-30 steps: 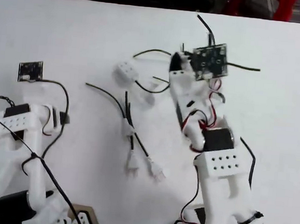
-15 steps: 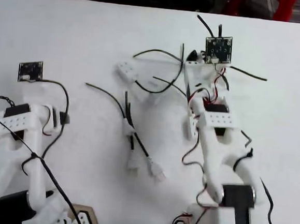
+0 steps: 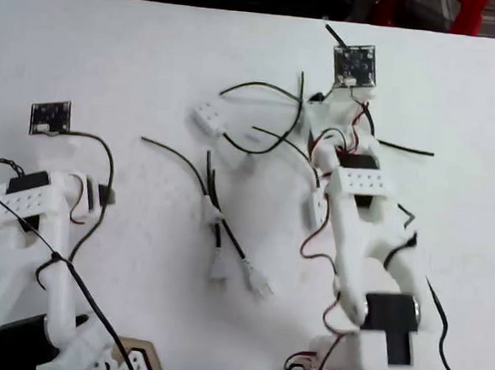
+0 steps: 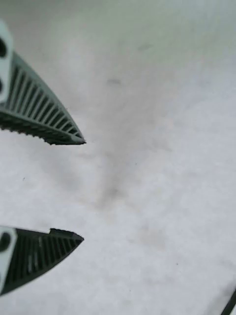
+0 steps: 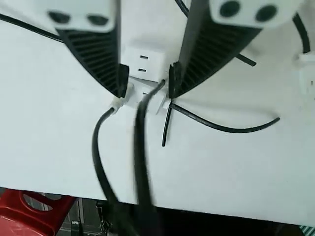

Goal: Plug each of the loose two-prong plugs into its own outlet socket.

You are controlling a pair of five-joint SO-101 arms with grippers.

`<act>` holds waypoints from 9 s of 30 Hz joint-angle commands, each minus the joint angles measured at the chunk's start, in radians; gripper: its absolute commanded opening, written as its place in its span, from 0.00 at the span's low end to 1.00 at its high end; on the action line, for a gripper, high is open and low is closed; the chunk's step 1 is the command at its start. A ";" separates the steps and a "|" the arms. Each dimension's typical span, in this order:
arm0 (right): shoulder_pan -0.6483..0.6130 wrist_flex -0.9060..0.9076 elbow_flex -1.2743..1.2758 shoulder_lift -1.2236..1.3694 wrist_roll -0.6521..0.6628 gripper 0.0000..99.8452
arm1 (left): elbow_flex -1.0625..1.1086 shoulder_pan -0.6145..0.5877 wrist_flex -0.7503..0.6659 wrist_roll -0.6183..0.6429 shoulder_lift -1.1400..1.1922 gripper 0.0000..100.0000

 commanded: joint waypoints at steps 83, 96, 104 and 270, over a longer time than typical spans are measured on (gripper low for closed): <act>-0.555 0.757 0.413 -0.070 0.023 0.02 | 0.014 -0.005 -0.041 0.003 -0.036 0.28; -0.512 0.951 0.285 -0.070 0.017 0.08 | 0.014 -0.005 -0.041 0.003 -0.036 0.28; -0.495 0.955 0.285 -0.068 0.017 0.08 | 0.014 -0.005 -0.041 0.003 -0.036 0.28; 0.429 0.090 0.442 -0.475 -0.198 0.02 | -0.964 0.984 0.229 0.368 0.584 0.36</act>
